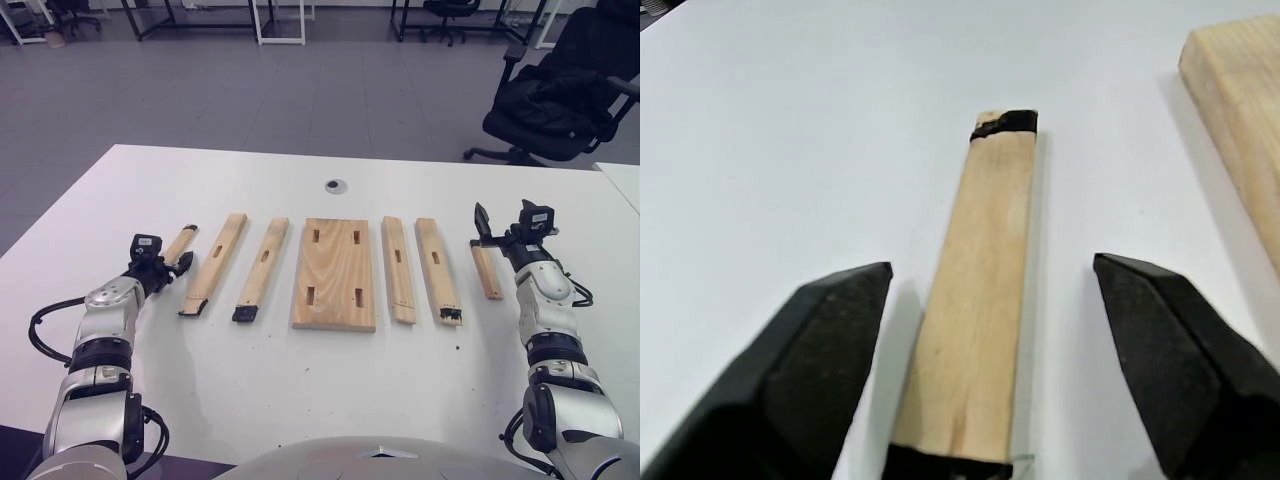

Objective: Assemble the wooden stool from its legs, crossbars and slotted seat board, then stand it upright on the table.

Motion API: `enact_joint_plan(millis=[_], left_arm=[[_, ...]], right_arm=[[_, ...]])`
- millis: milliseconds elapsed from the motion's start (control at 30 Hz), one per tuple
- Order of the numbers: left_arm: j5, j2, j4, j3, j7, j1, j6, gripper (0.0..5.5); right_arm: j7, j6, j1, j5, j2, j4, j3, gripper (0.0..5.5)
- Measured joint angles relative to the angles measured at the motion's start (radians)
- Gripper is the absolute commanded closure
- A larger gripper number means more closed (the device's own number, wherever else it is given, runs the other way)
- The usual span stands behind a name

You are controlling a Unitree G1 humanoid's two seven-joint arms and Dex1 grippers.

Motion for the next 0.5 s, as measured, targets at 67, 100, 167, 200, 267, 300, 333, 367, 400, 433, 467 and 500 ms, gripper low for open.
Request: enact_joint_plan(millis=[67,100,167,200,267,300,333,367,400,433,467,500], left_arm=[[-0.002,0.003,-0.002,0.000,-0.021,0.005,-0.004,2.56],[-0.004,0.003,-0.002,0.000,-0.027,0.005,-0.002,2.76],[-0.005,0.003,-0.002,0.001,-0.039,0.005,0.003,3.08],[-0.006,0.003,-0.002,0.001,-0.044,0.005,0.004,3.21],[-0.006,0.003,-0.004,0.000,-0.054,0.007,0.005,3.52],[-0.005,0.003,-0.003,0.000,-0.053,0.007,0.005,3.74],[-0.005,0.003,0.000,0.000,-0.051,0.006,0.003,3.79],[-0.001,0.003,0.009,-0.004,-0.046,0.005,-0.005,4.04],[0.004,0.004,0.022,-0.013,-0.041,0.004,-0.017,4.15],[0.004,0.004,0.028,-0.018,-0.039,0.003,-0.025,4.22],[0.004,0.004,0.031,-0.020,-0.035,0.003,-0.029,4.22],[0.004,0.003,0.037,-0.013,-0.016,0.002,-0.052,4.22]], right_arm=[[-0.001,0.000,0.013,0.000,0.000,-0.009,0.000,0.69],[-0.001,0.001,0.020,0.000,0.000,-0.011,0.000,0.69],[-0.003,0.003,0.024,-0.001,0.000,-0.017,0.001,0.69],[-0.003,0.004,0.024,-0.001,0.000,-0.023,0.002,0.69],[-0.006,0.009,0.024,-0.001,0.000,-0.028,0.002,0.69],[-0.006,0.019,0.024,0.000,0.000,-0.029,0.002,0.69],[-0.006,0.029,0.024,0.001,0.000,-0.030,0.002,0.69],[-0.006,0.045,0.024,0.001,0.000,-0.031,0.002,0.69],[-0.006,0.058,0.024,0.001,0.001,-0.033,0.003,0.69],[-0.006,0.069,0.024,0.001,0.002,-0.036,0.005,0.69],[-0.006,0.090,0.024,0.002,0.003,-0.045,0.005,0.69],[0.000,0.134,0.024,0.006,0.003,-0.072,0.009,0.69]])
